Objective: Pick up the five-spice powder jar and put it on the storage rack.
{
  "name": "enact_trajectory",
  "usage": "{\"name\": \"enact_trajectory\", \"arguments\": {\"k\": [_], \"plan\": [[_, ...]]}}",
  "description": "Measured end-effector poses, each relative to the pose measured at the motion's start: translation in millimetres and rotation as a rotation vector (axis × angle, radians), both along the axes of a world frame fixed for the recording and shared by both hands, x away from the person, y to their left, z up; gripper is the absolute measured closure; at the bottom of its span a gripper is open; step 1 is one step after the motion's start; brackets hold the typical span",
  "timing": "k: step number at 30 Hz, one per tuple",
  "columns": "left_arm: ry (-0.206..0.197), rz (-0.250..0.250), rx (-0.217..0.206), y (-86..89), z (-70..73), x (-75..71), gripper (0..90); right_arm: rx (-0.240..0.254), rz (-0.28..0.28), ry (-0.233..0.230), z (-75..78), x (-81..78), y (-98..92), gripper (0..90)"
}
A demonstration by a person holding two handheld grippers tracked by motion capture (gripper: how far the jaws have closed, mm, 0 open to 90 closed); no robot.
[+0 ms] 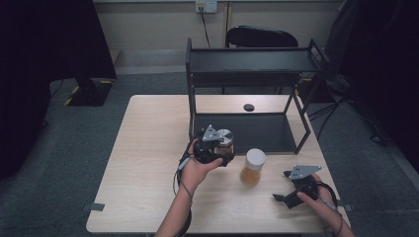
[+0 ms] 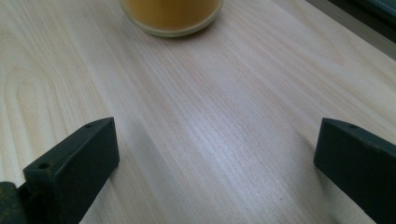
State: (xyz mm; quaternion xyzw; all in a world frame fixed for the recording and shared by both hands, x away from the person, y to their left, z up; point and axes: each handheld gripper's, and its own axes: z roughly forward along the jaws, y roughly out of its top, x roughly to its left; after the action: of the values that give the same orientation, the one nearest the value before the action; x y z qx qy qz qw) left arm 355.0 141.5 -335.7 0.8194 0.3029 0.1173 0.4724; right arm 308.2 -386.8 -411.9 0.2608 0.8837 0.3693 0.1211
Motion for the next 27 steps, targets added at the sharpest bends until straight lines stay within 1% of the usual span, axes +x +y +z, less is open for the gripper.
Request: {"name": "enact_trajectory", "arguments": {"k": [3,6,10,13,21,27], "plan": [[-0.004,-0.002,-0.010,-2.0,5.4,4.2,31.2,0.000,0.000,0.000,0.0,0.0,0.0,0.0],[-0.009,-0.006,0.001,-5.4,13.3,8.4,31.2,0.000,0.000,0.000,0.0,0.0,0.0,0.0],[-0.005,-0.007,-0.015,-6.3,18.3,13.1,31.2,0.000,0.000,0.000,0.0,0.0,0.0,0.0],[-0.009,-0.010,-0.023,-7.8,26.0,18.0,31.2,0.000,0.000,0.000,0.0,0.0,0.0,0.0],[-0.025,-0.018,-0.008,-14.8,47.5,27.7,31.3,0.001,-0.001,0.000,-0.1,0.0,0.0,0.0],[-0.028,-0.023,-0.018,-17.6,62.0,33.9,31.3,0.001,0.000,0.000,-0.1,0.0,0.0,0.0]]}}
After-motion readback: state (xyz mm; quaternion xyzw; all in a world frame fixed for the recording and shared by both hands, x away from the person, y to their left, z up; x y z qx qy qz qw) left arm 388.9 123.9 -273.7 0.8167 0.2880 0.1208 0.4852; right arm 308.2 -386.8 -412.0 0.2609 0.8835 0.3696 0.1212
